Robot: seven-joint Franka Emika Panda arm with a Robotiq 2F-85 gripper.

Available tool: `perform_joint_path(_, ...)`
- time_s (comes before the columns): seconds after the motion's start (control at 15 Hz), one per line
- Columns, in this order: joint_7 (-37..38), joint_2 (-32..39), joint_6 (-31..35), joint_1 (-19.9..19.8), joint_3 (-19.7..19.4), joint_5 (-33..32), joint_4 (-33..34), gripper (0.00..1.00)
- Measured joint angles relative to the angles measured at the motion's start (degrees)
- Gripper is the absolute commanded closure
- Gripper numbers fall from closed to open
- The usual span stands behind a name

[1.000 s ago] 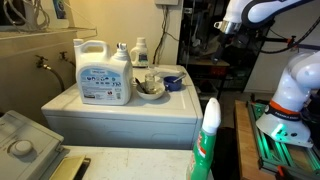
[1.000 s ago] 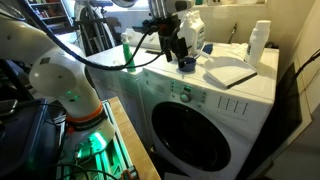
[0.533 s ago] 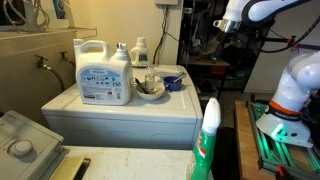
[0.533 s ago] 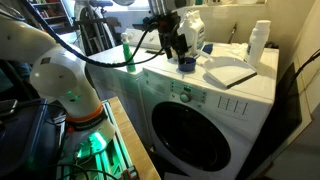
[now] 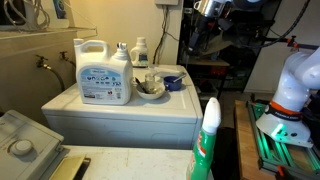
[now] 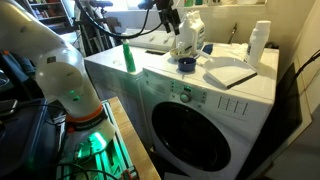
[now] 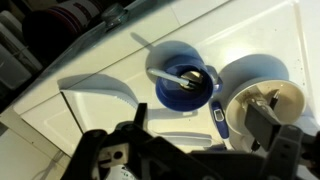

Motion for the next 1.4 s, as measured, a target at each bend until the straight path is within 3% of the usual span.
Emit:
perform_joint_path(0.27,6.83,14.35,-4.04,-1.75,2.18,1.58,12.10,0.00)
perform_joint_path(0.47,5.18,23.24,-4.06,-0.83,0.37,2.06,20.90,0.00)
perform_joint_path(1.4,7.44,28.13,-4.07,2.82,-2.16,1.90,27.08,0.00)
